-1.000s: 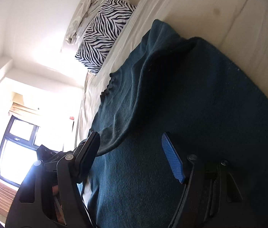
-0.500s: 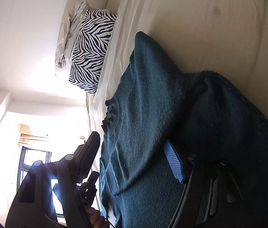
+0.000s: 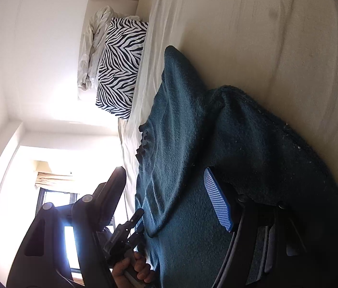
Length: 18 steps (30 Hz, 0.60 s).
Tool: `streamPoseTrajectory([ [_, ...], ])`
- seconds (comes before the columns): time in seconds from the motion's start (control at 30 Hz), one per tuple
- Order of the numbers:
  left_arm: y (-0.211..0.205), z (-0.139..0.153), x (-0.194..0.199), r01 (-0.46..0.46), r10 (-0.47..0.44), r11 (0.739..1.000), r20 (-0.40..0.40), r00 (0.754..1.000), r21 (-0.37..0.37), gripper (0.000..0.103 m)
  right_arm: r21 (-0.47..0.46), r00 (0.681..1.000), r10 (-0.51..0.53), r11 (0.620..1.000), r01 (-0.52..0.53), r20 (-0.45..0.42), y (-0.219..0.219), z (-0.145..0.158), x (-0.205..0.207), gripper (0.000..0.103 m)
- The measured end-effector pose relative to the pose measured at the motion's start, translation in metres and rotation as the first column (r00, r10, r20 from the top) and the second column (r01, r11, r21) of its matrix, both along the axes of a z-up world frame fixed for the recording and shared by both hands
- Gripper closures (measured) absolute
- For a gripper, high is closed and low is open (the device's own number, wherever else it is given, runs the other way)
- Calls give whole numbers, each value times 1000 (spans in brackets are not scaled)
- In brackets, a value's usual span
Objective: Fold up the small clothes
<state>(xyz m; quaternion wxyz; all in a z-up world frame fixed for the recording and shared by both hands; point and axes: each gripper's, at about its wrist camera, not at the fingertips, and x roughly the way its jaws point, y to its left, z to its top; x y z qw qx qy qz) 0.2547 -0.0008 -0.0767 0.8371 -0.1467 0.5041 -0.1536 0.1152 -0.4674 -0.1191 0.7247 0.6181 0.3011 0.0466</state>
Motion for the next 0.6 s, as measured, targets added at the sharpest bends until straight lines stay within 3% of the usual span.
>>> streamPoseTrajectory([
  [0.07,-3,0,5,4,-4,1000,-9,1000,19,75,-19,1000,-6,1000,6,-4,-1,2,7,36],
  [0.17,-1,2,12,0,1,1000,-8,1000,18,88,-15,1000,-10,1000,9,-14,-2,1,22,36],
  [0.43,4,27,26,-38,39,999,120,992,-13,91,12,992,-124,992,124,22,-23,1,23,37],
  [0.53,3,10,25,-30,27,999,99,995,22,91,13,990,-141,990,141,15,-30,-6,17,39],
  [0.6,11,-8,23,-44,44,999,69,997,1,90,17,989,-146,989,145,35,-33,-8,12,39],
])
